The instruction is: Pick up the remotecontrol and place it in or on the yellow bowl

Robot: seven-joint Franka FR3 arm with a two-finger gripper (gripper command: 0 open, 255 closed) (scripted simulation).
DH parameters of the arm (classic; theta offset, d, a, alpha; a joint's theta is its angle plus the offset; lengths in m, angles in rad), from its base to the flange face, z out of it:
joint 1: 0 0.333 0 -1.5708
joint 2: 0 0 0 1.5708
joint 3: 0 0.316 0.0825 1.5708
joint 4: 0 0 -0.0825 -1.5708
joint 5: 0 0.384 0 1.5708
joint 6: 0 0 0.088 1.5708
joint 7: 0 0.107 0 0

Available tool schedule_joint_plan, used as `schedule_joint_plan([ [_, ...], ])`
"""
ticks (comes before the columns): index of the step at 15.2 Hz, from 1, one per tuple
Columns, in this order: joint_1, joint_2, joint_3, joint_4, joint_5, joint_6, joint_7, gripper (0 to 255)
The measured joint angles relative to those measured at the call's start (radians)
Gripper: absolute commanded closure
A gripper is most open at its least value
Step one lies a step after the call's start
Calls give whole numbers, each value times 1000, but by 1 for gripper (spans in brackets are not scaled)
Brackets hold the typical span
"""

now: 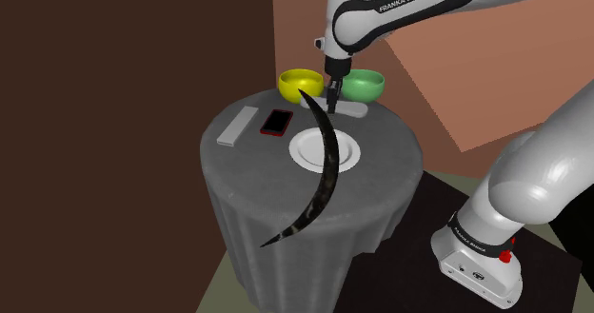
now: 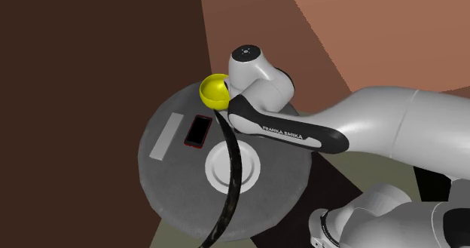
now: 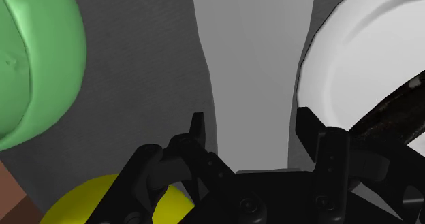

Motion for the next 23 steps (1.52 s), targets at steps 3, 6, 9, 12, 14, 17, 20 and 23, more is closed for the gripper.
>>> schedule_joint_plan([
  [3, 0, -7, 0, 34, 1, -41, 0, 255],
  [6, 1, -20, 1, 59, 2, -78, -1, 255],
  [9, 0, -27, 0, 93, 2, -119, -3, 255],
  [12, -1, -32, -2, 130, 2, -161, -6, 255],
  [14, 0, -35, -1, 152, 2, -186, -5, 255],
  [17, -1, -34, -2, 191, 2, -225, -8, 255],
  [20, -1, -36, -3, 233, 3, -268, -9, 255],
  [23, -4, 9, -6, 291, 0, -281, -15, 255],
])
